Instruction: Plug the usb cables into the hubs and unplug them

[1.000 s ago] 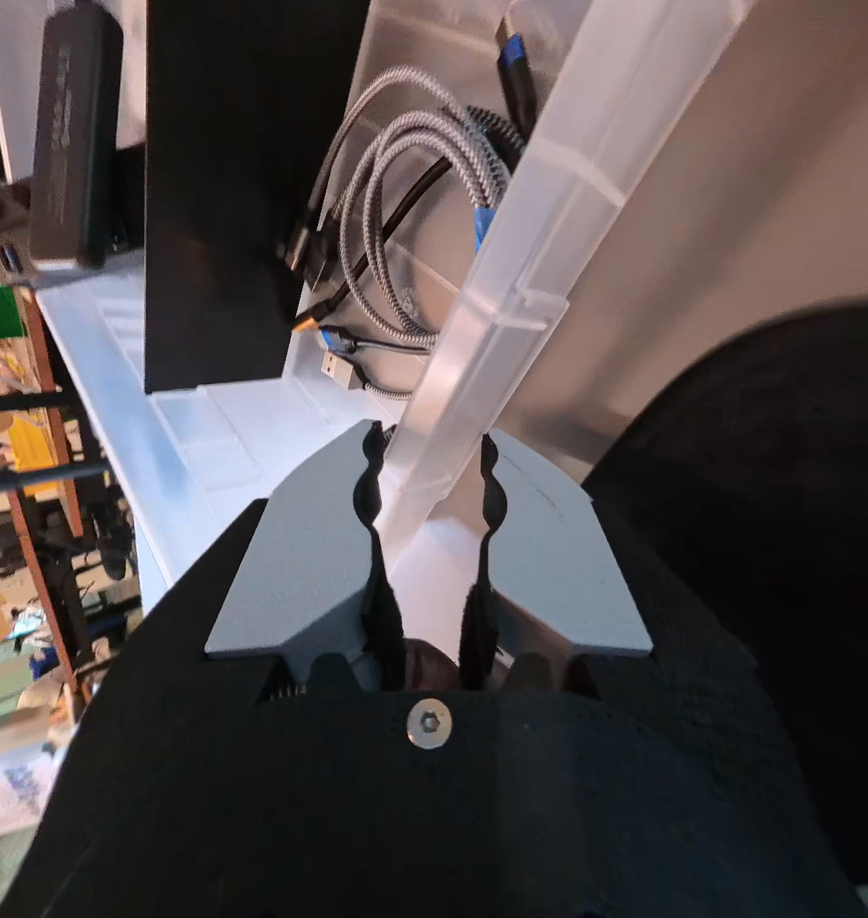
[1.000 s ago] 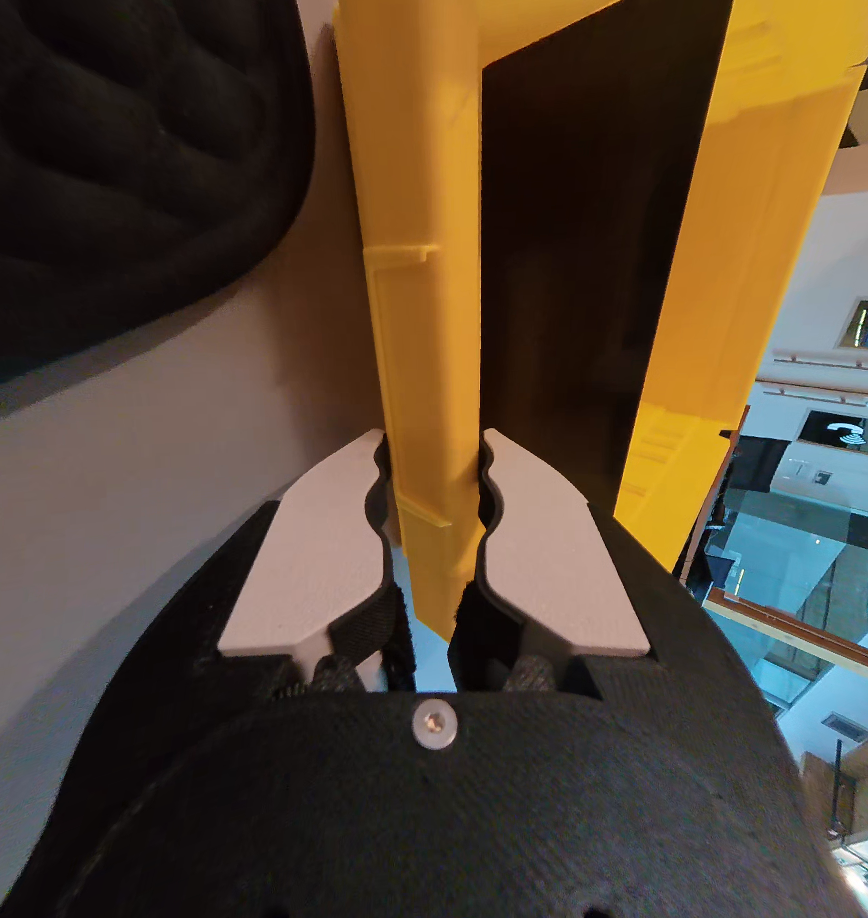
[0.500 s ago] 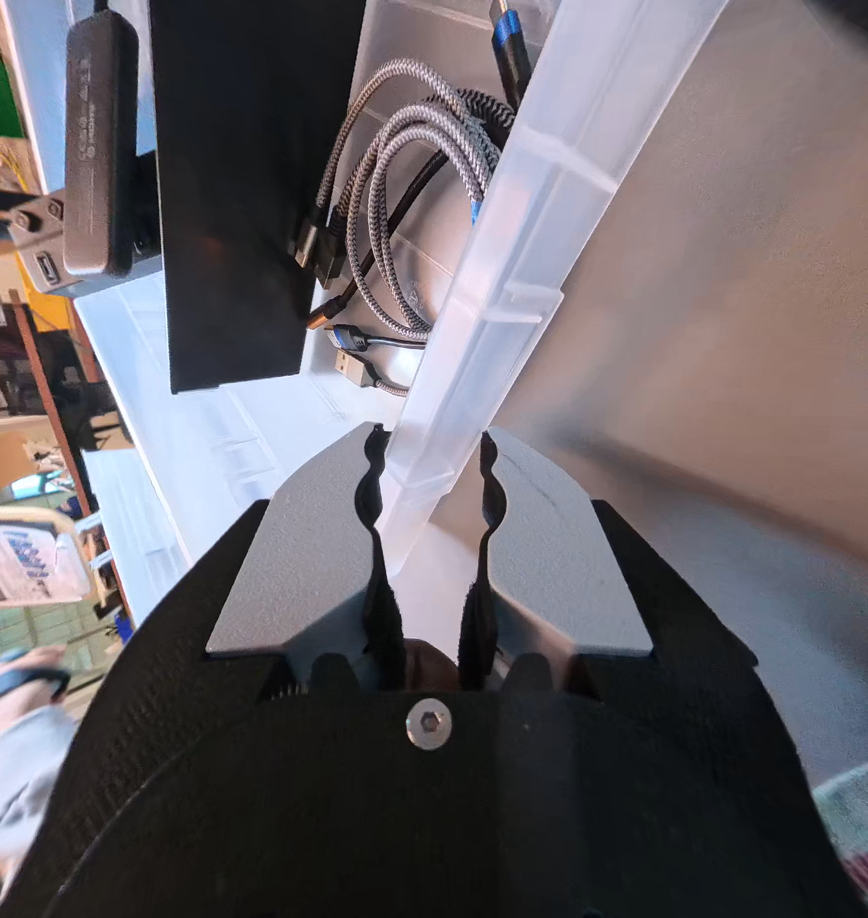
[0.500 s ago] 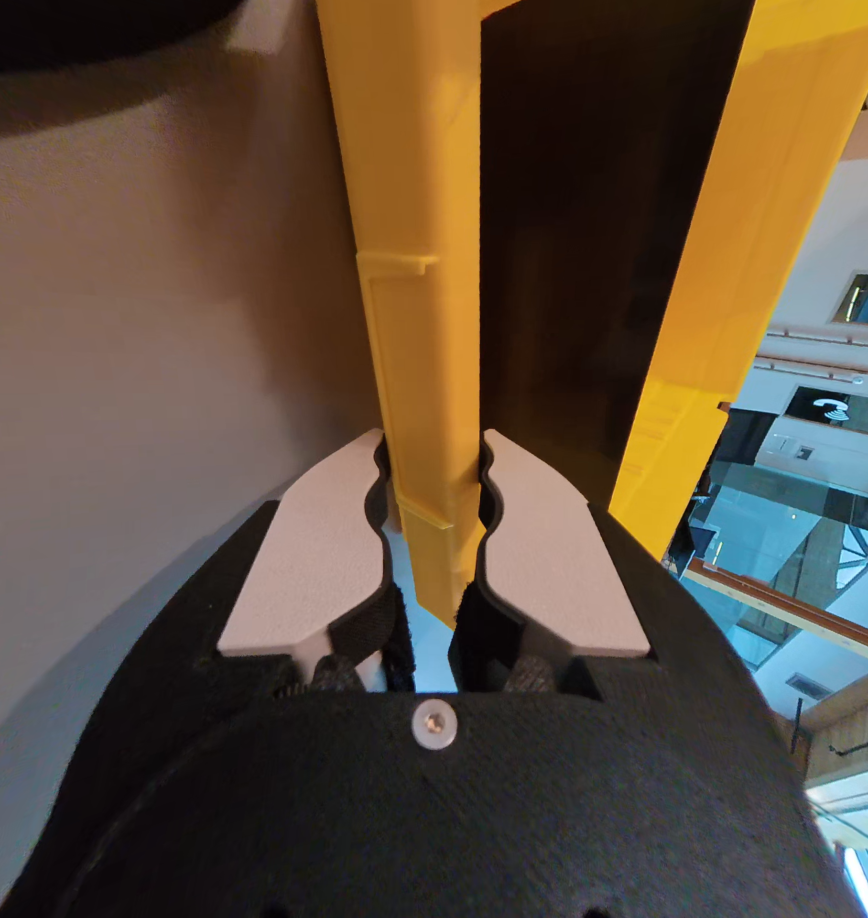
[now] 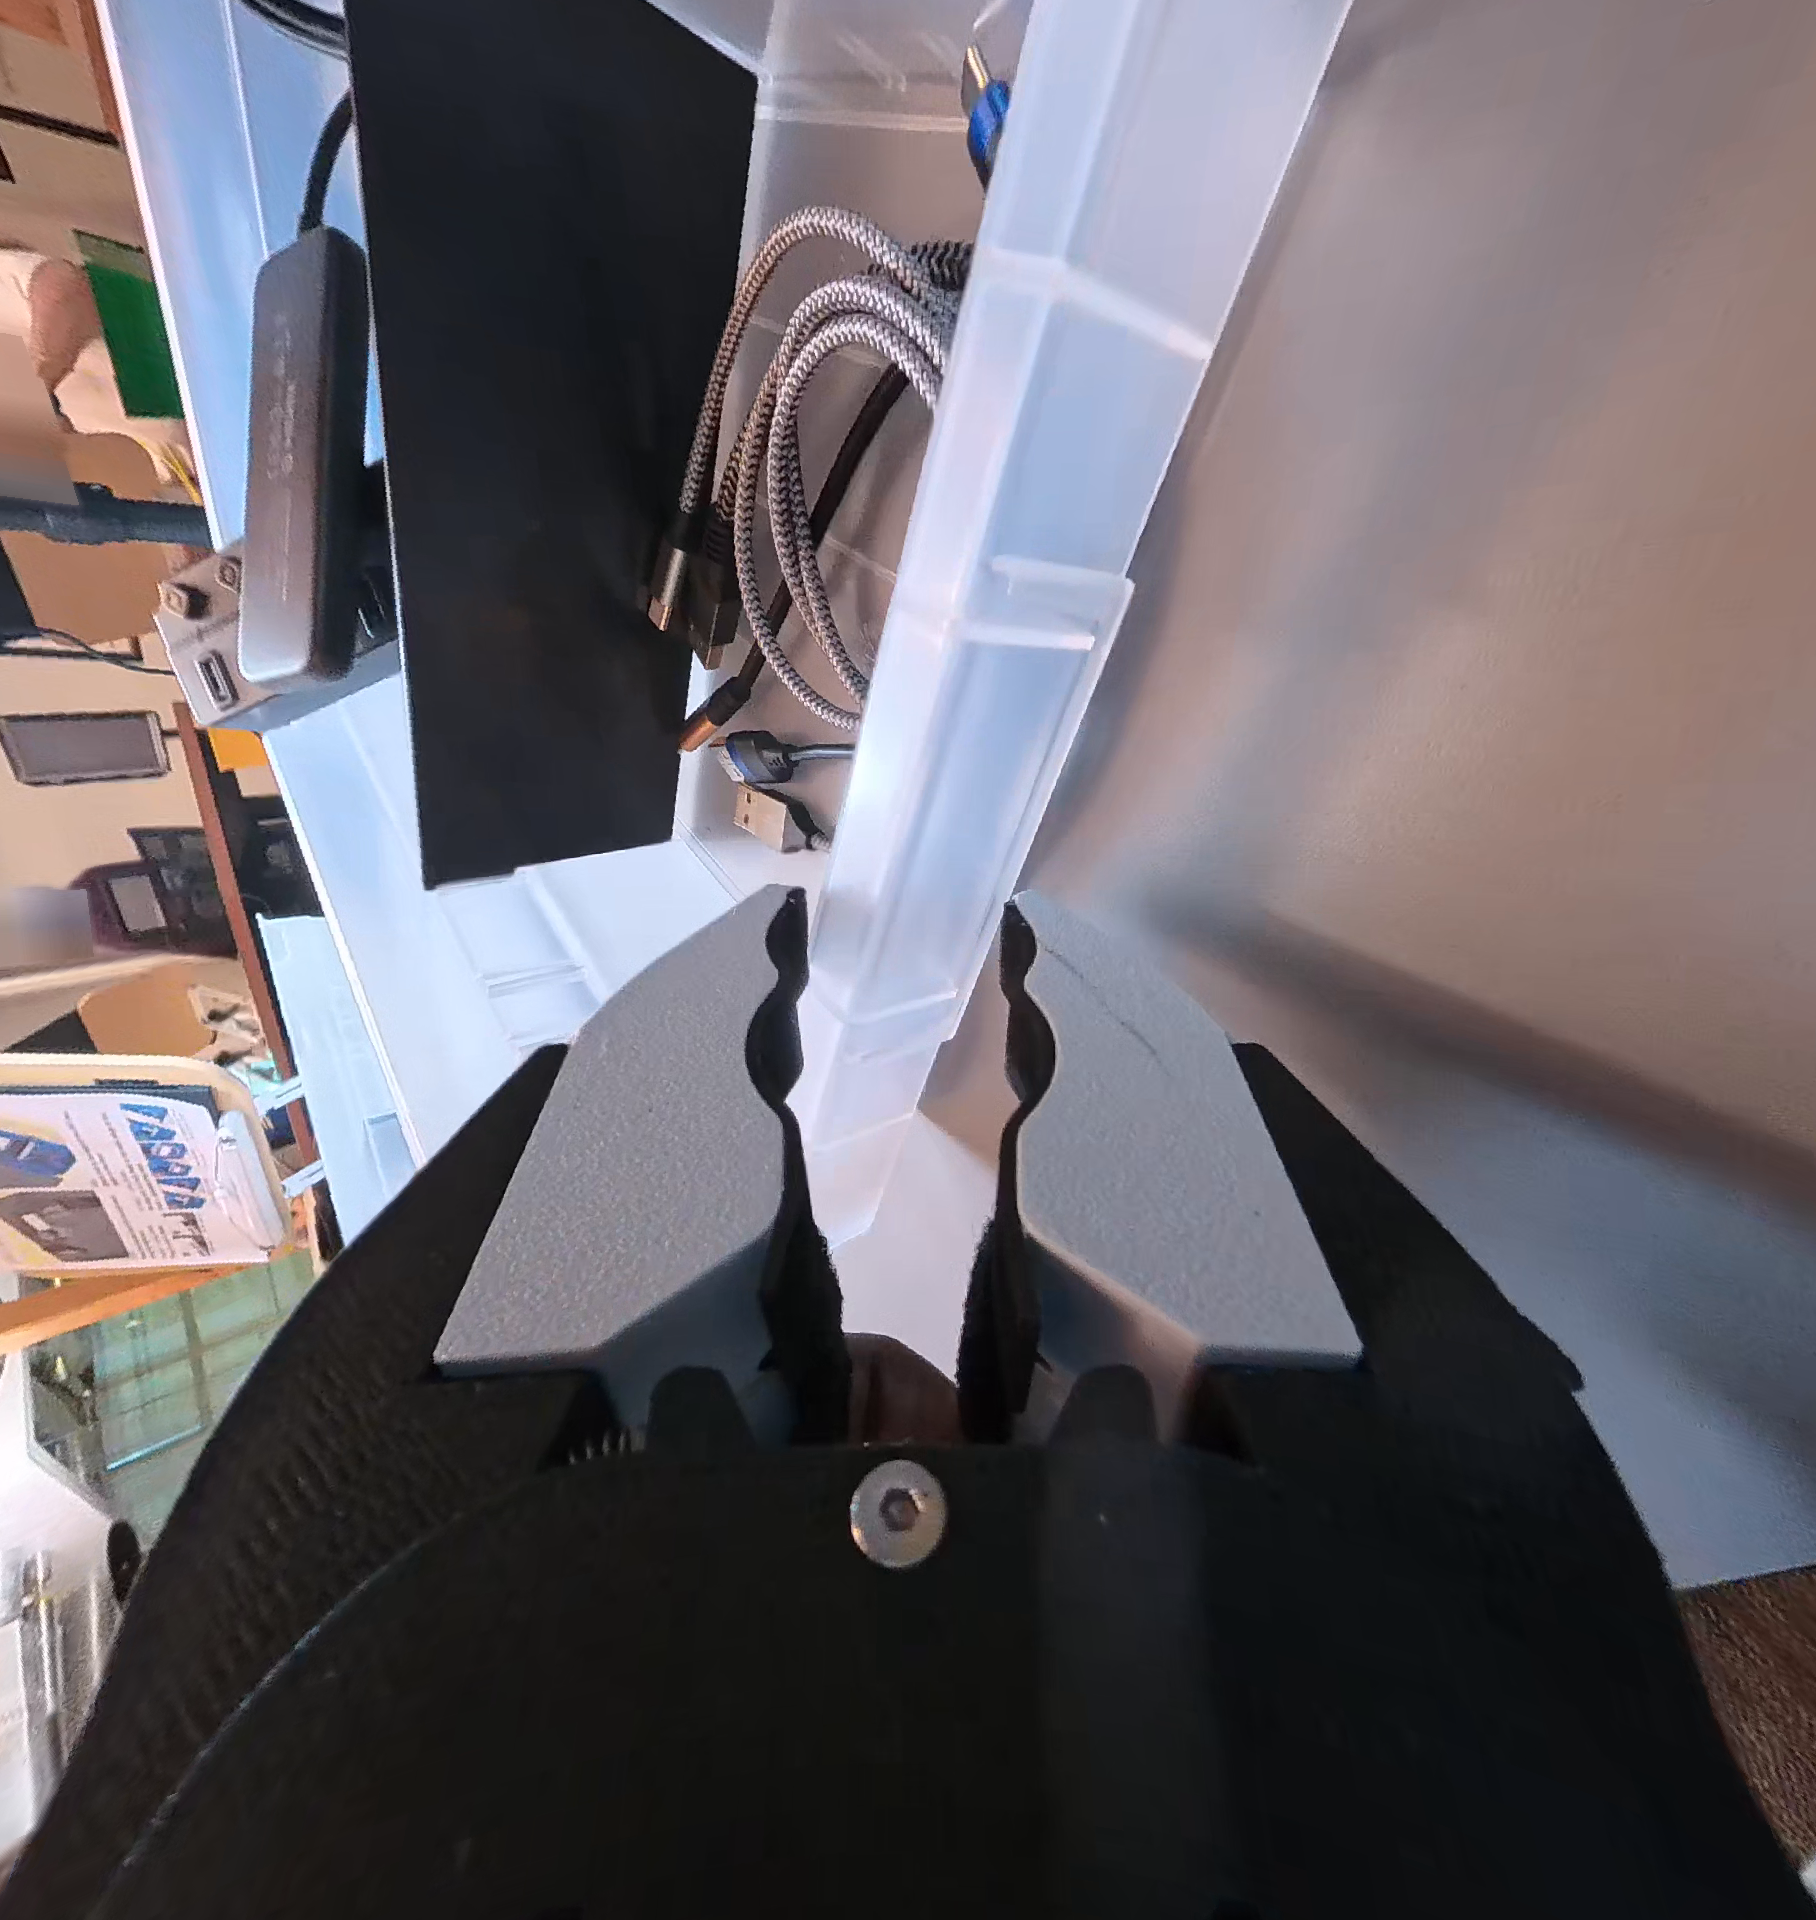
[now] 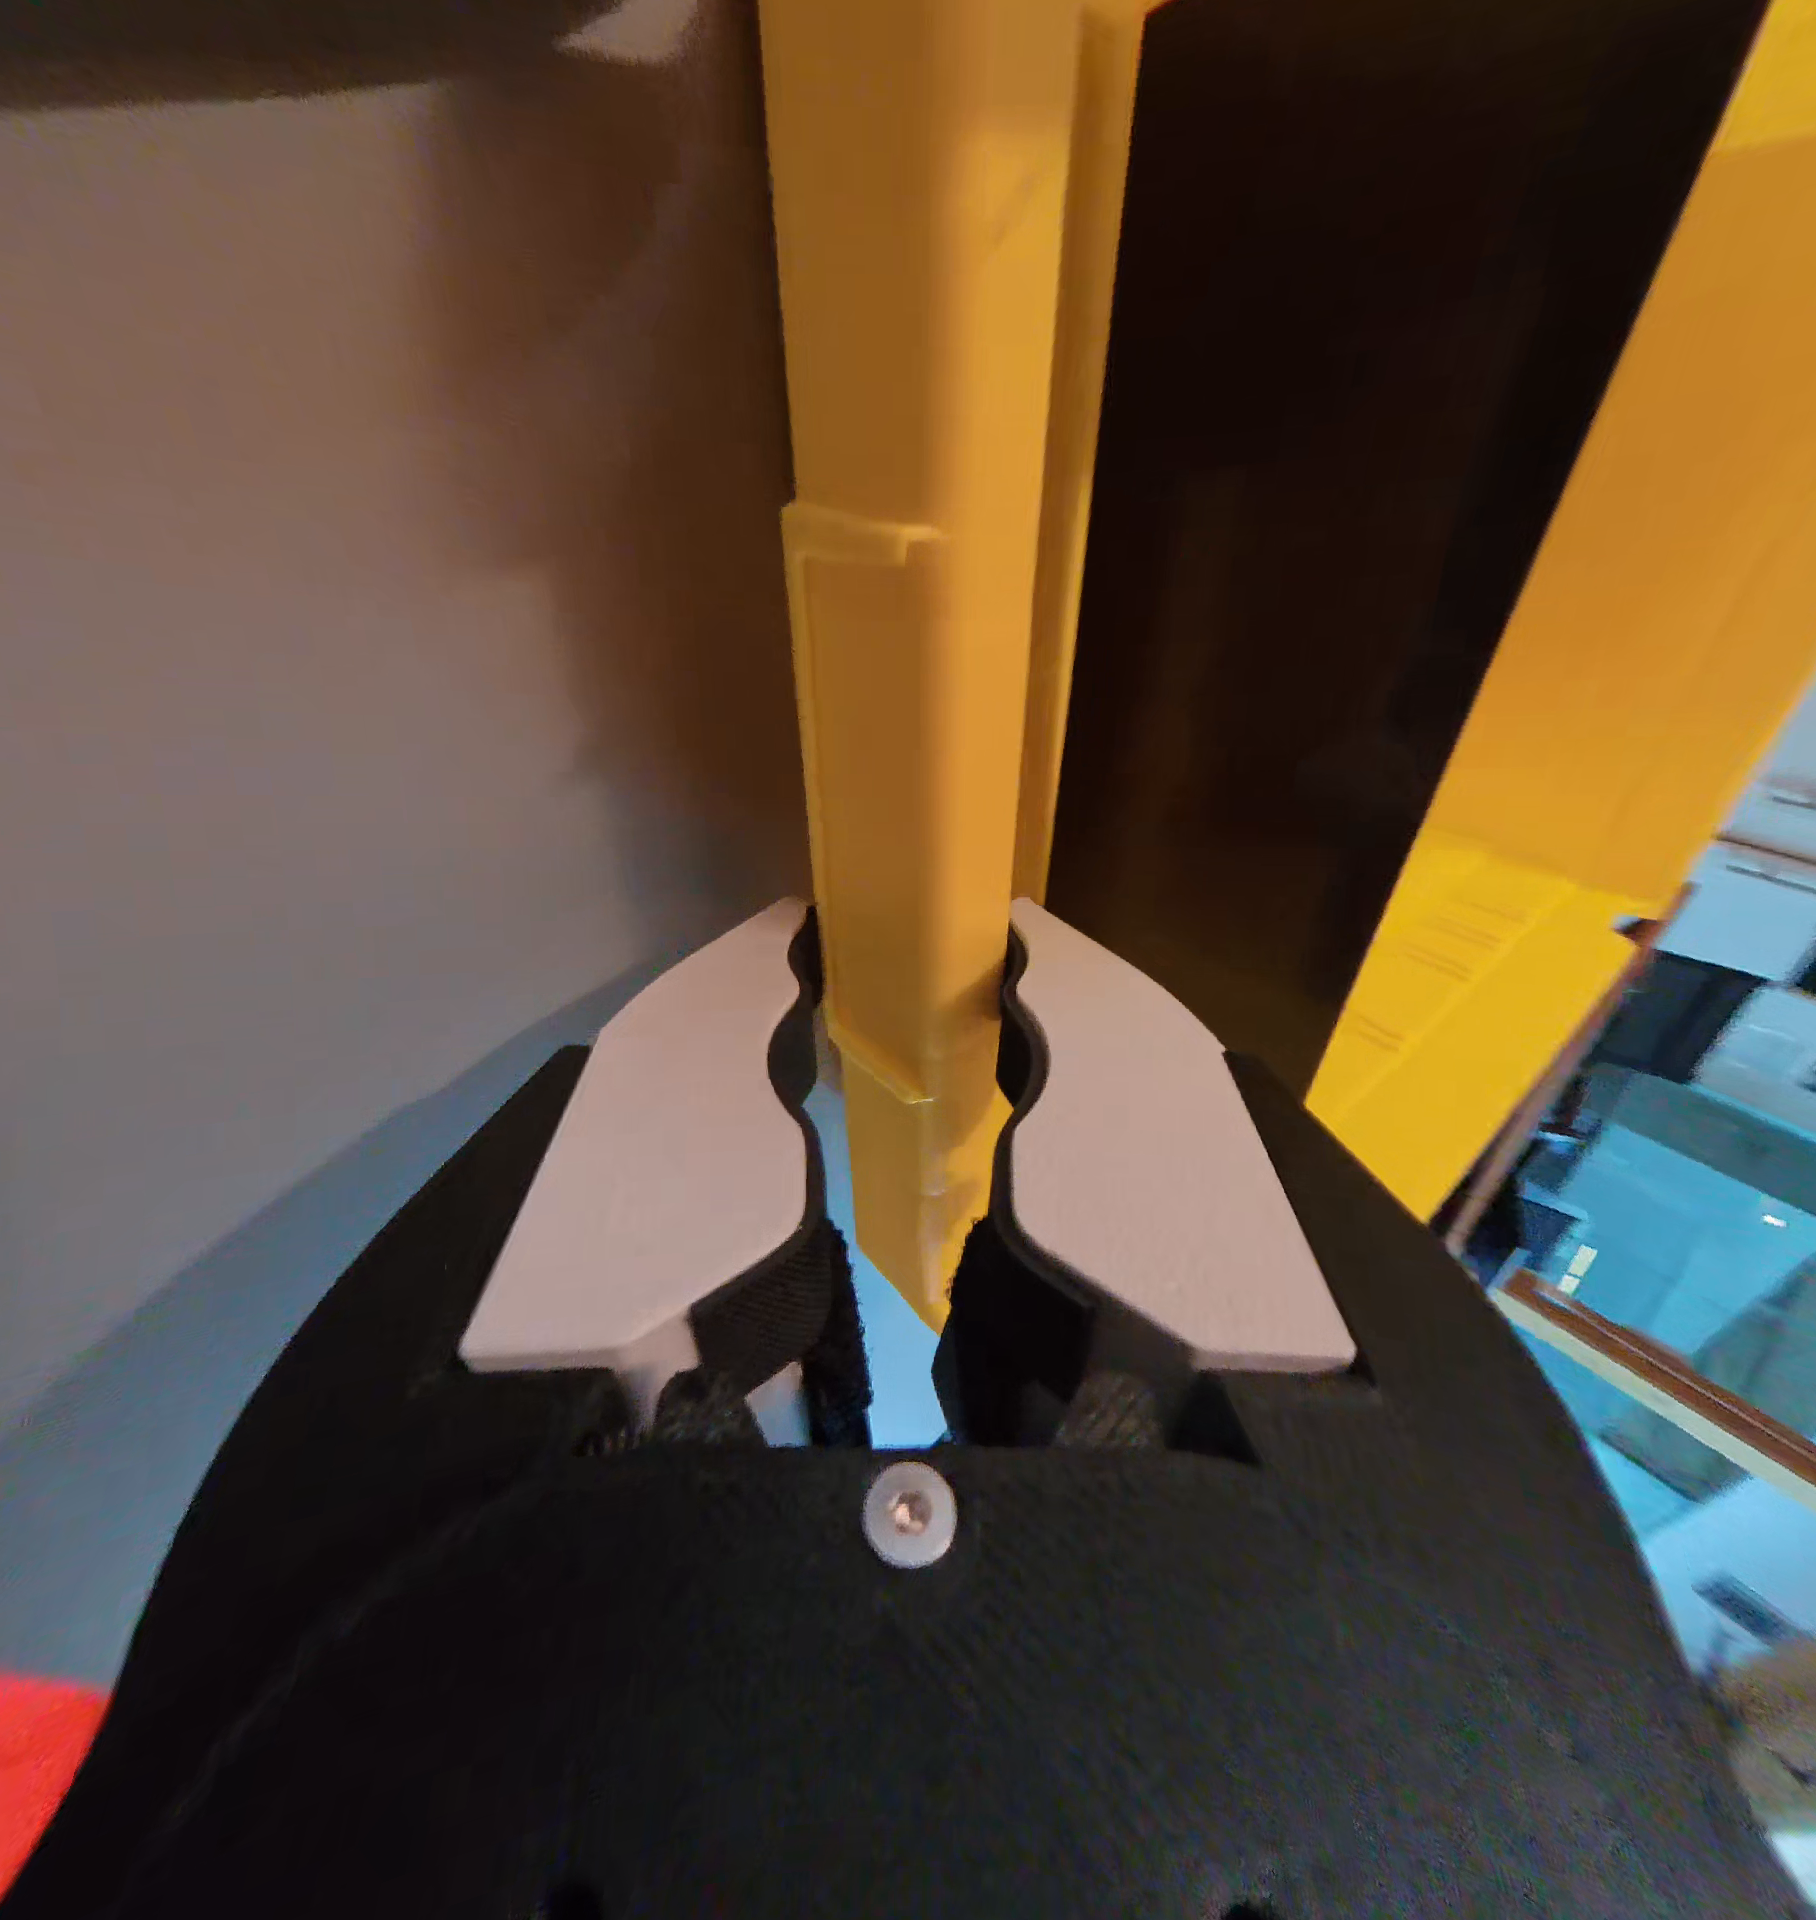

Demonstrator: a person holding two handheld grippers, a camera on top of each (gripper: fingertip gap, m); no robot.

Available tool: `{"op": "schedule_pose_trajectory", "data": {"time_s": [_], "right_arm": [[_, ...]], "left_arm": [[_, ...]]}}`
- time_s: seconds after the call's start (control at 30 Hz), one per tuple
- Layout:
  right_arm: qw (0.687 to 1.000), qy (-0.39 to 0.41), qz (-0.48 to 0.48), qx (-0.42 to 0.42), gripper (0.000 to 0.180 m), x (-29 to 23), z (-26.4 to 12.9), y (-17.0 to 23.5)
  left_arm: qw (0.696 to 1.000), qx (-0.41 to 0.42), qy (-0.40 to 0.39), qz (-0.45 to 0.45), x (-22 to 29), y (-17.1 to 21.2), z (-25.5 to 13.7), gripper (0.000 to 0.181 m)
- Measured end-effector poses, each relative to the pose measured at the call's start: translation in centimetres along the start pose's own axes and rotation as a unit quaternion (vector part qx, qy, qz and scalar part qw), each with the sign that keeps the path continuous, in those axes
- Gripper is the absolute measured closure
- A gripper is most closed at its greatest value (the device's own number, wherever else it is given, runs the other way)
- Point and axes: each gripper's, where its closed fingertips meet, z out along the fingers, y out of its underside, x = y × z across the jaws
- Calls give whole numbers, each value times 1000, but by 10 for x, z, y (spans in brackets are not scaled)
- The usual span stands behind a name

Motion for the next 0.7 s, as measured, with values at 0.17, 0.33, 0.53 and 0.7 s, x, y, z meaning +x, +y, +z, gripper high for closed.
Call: {"op": "schedule_pose_trajectory", "data": {"time_s": [0.17,0.33,0.53,0.7], "right_arm": [[997,-61,-26,-36,150,-13,-7,18],[996,-79,-32,2,146,-27,-18,20],[971,-202,131,10,109,-36,-73,16],[957,-74,138,244,97,17,-118,-63]], "left_arm": [[999,-18,15,31,1,0,-2,146],[997,33,35,53,4,-2,-7,147],[966,188,119,-133,-4,-34,-54,115],[903,317,45,-285,-76,-66,-89,103]]}}
